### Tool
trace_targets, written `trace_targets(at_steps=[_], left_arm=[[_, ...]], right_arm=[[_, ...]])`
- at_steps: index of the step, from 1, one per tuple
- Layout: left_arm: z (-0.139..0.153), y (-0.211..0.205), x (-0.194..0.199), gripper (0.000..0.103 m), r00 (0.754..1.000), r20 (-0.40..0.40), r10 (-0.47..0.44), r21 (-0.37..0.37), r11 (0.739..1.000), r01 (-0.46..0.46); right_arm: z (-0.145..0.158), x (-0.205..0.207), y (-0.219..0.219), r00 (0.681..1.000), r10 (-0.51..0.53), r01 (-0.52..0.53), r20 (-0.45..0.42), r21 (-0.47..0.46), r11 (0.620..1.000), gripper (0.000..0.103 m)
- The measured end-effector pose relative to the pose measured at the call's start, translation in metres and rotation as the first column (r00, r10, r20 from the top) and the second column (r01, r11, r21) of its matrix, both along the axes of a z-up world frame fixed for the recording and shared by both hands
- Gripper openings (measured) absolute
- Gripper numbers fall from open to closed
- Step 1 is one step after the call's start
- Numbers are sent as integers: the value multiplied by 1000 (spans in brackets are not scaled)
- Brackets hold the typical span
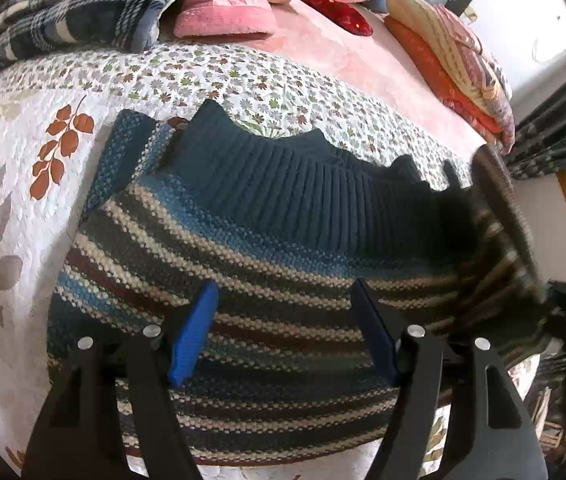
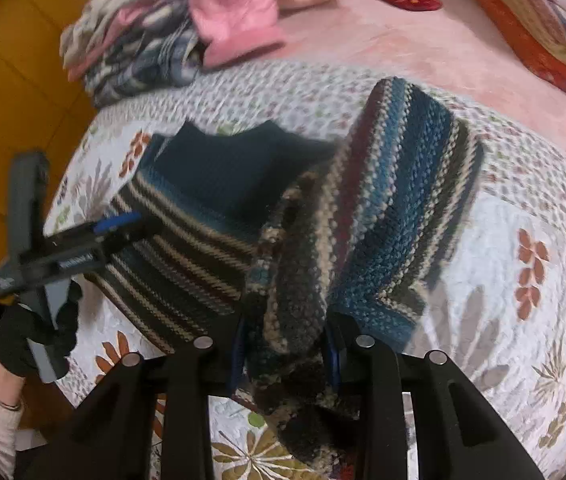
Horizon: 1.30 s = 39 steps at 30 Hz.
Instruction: Fold small clothes
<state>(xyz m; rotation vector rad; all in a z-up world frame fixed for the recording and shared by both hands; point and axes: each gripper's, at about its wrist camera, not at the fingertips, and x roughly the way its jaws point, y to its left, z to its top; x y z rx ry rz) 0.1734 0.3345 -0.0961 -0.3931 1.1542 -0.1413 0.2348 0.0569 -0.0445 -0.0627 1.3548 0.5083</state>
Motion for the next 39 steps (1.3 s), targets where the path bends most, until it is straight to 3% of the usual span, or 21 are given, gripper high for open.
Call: trace_targets(at_steps=[8,12,16,18,23,29,32,36,39], left_arm=[[2,5,3,68,1000,4,28,-75,997,-28],[-1,3,6,68,999,-10,36,-130,991,-37],[-5,-2,10,68,999,-30,43,-213,976,-49],[-7,-8,11,68,999,-37,31,-245,969,-40],[-12,-27,15,68,999,-46,-12,-297,955,-2],[-17,-49,21,68,997,-47,-54,-348,937,34],[-23,-61,25,69,995,-59,-77,-384,922,48],[-34,-75,27,69,992,-81,-98,-452,891,51],[-40,-90,32,70,988,-96,-118,-458,887,61]], right_arm=[[-36,-1,33,999,24,-26,-42,-56,998,33],[-44,-2,36,998,22,-24,-67,-32,999,39],[-47,-7,42,997,38,-40,-73,-24,999,52],[-42,-7,43,996,34,-35,-82,-13,999,52],[-3,-4,7,994,-44,60,-104,157,986,52],[33,-11,-58,989,-134,145,-63,220,965,52],[26,-20,-88,984,-168,176,-58,186,966,52],[-9,-26,-122,963,-229,254,-145,195,947,52],[-26,-26,-127,954,-246,274,-171,165,948,52]])
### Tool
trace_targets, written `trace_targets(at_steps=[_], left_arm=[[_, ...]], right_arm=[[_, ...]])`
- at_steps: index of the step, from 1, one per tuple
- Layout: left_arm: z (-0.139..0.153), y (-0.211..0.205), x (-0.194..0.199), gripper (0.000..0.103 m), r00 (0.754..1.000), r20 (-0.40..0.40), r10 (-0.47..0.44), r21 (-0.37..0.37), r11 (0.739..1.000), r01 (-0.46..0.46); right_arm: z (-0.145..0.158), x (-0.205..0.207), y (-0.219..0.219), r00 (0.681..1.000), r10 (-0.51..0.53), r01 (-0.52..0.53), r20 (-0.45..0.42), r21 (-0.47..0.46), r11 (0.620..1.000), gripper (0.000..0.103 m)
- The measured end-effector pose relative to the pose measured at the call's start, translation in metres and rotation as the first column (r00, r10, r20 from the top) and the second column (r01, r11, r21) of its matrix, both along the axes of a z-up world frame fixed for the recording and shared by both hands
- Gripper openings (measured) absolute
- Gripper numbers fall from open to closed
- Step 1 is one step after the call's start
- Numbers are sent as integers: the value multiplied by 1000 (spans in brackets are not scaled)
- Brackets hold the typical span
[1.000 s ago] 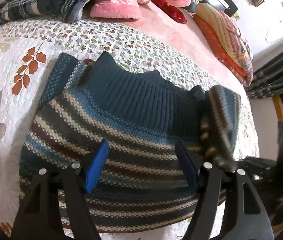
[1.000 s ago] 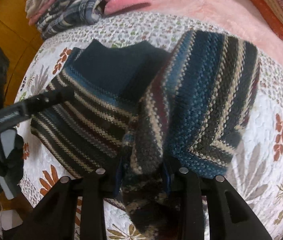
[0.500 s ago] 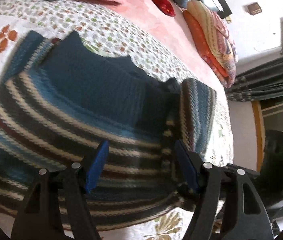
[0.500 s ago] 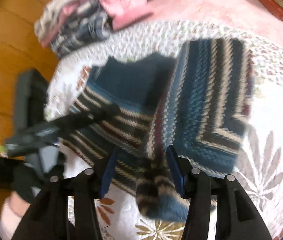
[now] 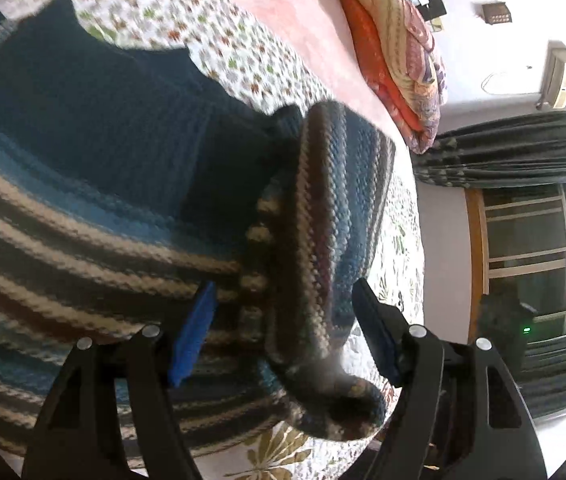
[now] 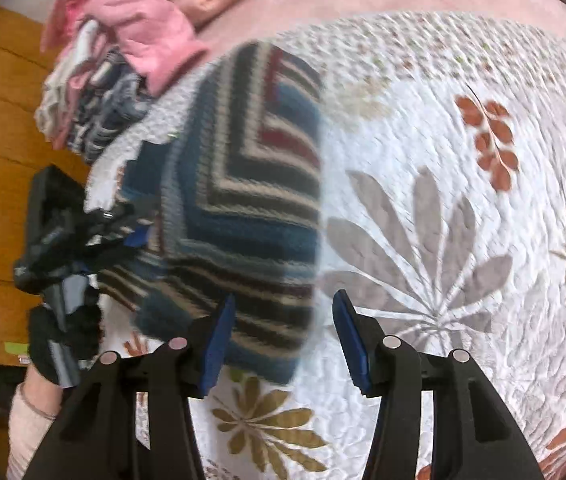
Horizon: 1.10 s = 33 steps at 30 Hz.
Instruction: Fold small clothes
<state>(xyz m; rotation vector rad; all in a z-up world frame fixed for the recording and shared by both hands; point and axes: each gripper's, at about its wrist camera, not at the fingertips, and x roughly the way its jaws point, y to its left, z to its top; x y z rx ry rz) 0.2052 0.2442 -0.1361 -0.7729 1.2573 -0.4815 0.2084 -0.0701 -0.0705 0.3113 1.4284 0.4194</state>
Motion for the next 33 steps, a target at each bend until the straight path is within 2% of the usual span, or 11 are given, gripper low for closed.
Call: trace_targets(at_steps=[4,9,12,13,15,17,25,31,33], left_arm=[[-5,-20,4,71,1000,-5,-15,-7,1000,15],[-4,-38,10,70,999,10,-34,31,999,33],[-3,-41,11,50,1000,22,-22,40,999,21],[-4,-40,11,37,1000,21,-21,30,999,21],[-4,-43,11,35,1000,17,-17,0,1000,17],[-1,-50,11,31,999,34,-30,16,999,30],[4,-38,6,25,997,74,30,-7,1000,-29],[24,-12,0,24,987,143,70,-39,997,-65],[33,-1,-2,24,982,163,91,-64,995,-81]], right_arm=[[-14,-1,0,999,-5,5,-33,13,1000,52],[-19,-4,13,999,32,-32,-31,-1,999,52],[-24,-7,15,999,38,-38,-35,-7,999,52],[-27,-8,16,998,41,-41,-43,-8,999,52],[-30,-9,16,998,43,-44,-47,-10,999,52],[-30,-8,21,998,52,-52,-44,-10,999,52],[-24,-6,33,998,55,-54,-33,21,998,53],[-3,-5,21,999,6,-9,54,50,999,56],[-2,-4,20,999,-2,-1,54,58,998,56]])
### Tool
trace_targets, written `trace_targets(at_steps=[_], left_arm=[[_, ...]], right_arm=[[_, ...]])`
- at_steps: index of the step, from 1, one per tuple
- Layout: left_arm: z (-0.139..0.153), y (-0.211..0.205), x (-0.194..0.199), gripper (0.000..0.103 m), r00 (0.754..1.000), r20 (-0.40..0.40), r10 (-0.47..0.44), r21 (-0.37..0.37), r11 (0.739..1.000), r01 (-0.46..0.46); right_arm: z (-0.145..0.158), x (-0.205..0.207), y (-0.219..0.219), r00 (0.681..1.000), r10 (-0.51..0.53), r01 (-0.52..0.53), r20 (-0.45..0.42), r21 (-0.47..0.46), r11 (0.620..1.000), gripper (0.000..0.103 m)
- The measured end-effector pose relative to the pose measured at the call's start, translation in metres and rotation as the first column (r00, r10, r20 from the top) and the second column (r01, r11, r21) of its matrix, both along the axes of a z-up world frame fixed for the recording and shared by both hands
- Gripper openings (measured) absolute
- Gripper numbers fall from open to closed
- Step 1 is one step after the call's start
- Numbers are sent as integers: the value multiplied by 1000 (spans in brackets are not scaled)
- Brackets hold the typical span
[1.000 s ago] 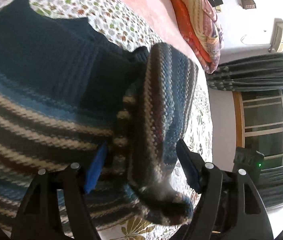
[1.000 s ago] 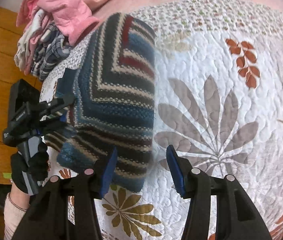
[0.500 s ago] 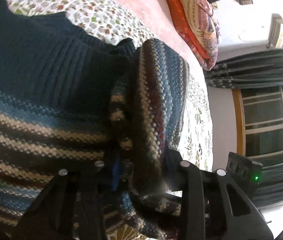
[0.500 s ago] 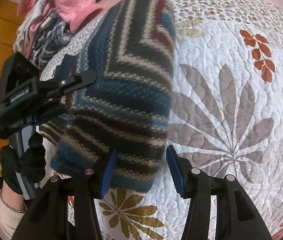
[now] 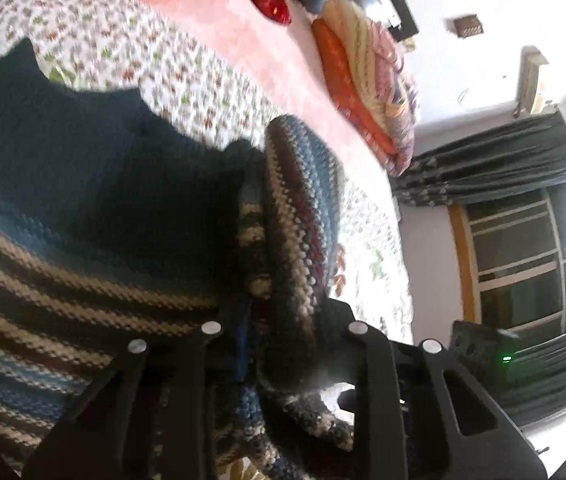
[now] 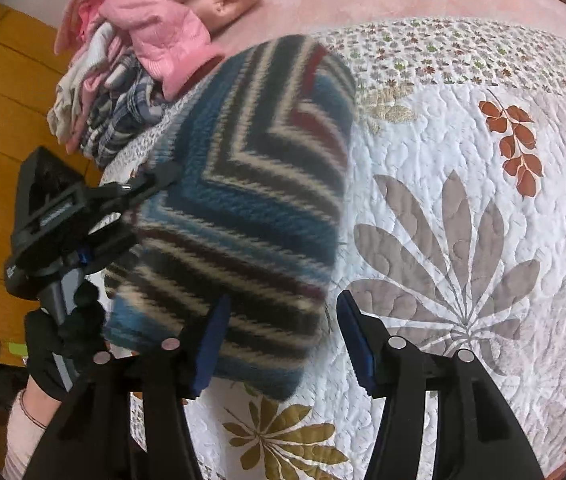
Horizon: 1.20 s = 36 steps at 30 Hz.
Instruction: Fold small clothes
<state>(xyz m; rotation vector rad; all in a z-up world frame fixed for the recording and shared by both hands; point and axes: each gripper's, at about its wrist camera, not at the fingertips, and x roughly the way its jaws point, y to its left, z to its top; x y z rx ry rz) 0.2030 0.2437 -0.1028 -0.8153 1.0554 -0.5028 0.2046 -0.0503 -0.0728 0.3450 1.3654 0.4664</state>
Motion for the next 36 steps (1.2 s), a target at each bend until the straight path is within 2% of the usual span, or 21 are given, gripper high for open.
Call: trace_targets(at_steps=[6,11,19,28,36], left_arm=[[20,39,-12,23,998,44,35,-35,999,-33],[28,80,-21,23,993,57,102,-66,993,-98],[36,158,-39,23,969,70,236,-110,968,-228],[11,226,-64,20,942,18,334,-105,938,-330],[-26,246,-78,19,923,-56,380,-12,924,-381]], right_arm=[[-6,-1,9,1000,8,-8,-18,2,1000,56],[-4,0,28,999,37,-37,-11,11,999,58],[-10,-7,65,995,101,-101,-15,23,995,60],[-21,-22,117,978,209,-206,-30,61,977,61],[-46,-26,149,971,234,-231,-50,59,971,62]])
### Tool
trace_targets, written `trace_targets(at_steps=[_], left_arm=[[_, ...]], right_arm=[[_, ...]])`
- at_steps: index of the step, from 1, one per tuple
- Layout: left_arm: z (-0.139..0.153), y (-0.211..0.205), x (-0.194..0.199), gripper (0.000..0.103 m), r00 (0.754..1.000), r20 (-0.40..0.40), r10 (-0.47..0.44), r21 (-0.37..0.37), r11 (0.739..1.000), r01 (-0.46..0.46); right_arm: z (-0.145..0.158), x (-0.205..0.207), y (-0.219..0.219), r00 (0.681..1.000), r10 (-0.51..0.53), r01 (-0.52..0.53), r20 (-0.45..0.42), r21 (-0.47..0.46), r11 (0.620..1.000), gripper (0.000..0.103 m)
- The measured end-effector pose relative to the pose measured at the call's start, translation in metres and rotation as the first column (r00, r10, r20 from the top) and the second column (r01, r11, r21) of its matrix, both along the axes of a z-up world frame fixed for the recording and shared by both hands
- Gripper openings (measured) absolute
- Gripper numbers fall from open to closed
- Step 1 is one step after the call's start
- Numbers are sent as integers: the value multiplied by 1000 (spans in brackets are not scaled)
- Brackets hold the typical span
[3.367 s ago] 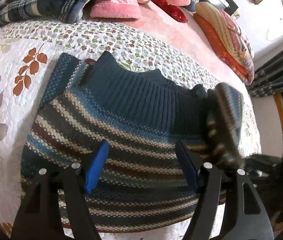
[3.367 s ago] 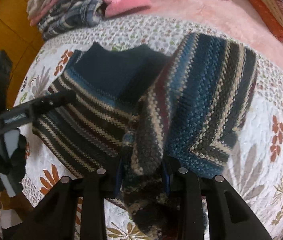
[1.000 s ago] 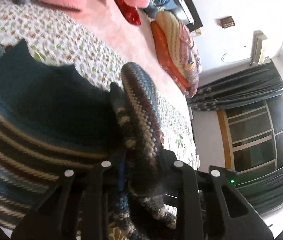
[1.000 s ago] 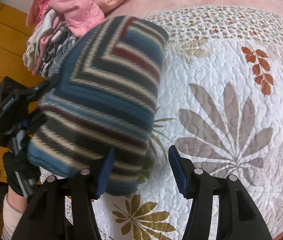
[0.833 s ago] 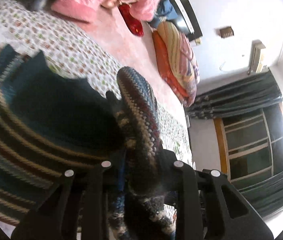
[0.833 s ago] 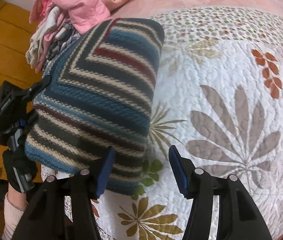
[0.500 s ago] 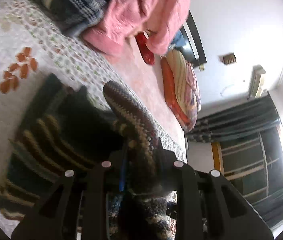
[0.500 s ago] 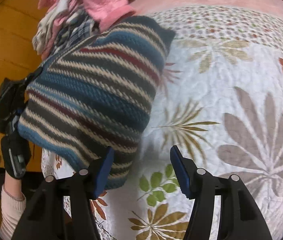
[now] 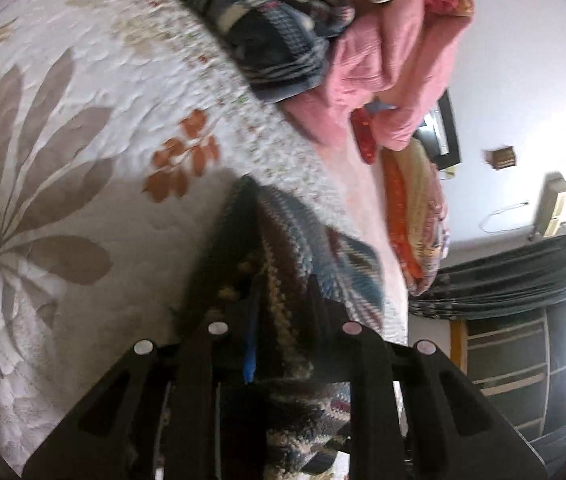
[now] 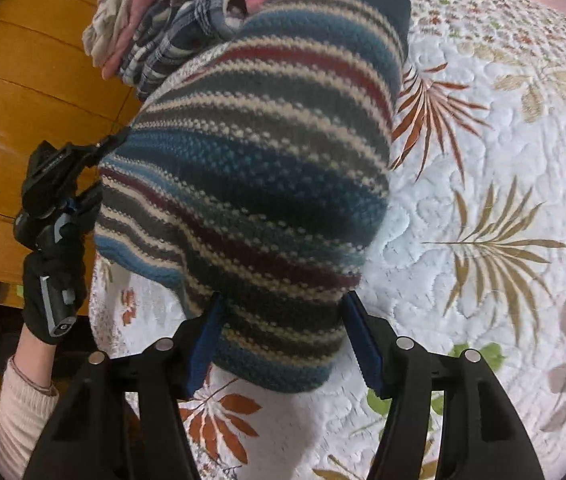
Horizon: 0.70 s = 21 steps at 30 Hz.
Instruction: Fold small clothes
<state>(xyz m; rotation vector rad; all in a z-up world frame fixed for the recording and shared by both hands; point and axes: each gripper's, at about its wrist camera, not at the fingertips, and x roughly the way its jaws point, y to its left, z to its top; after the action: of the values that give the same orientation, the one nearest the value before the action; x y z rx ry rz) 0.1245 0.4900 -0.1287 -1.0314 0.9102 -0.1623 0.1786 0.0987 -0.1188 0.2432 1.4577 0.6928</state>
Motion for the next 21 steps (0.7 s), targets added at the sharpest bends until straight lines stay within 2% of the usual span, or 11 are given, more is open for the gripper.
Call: trace_targets(at_steps=[3,5,10,15,18,19,20,21], left_arm=[[1,-2,0,23,999,-27,-24,32,999,25],[9,-3,-3,29,999,-30,-38,53,998,39],[43,-19,-24,50,987,-48,-156,177,971,162],[32,-37,-48,58,956,-199,-215,199,947,254],[18,-48,-55,49,939,-236,-249,204,932,298],[17,-52,-56,29,934,-243,-262,212,925,314],[15,-56,-57,13,928,-249,-278,221,917,334],[17,-57,-58,13,929,-240,-280,225,915,334]], right_arm=[[-9,-1,-3,1000,-3,3,-6,-17,1000,62],[-13,-1,-7,1000,-9,9,-21,-13,1000,62],[-17,-2,-15,999,-13,13,-34,-2,1000,63],[-16,-9,-19,999,-13,12,-37,-3,1000,63],[-11,-10,-13,1000,-1,1,-25,-12,1000,64],[-10,-10,-8,1000,2,-3,-19,-19,1000,64],[-8,-11,-7,1000,7,-8,-12,-26,1000,64],[-8,-12,-5,1000,11,-11,-7,-30,999,64]])
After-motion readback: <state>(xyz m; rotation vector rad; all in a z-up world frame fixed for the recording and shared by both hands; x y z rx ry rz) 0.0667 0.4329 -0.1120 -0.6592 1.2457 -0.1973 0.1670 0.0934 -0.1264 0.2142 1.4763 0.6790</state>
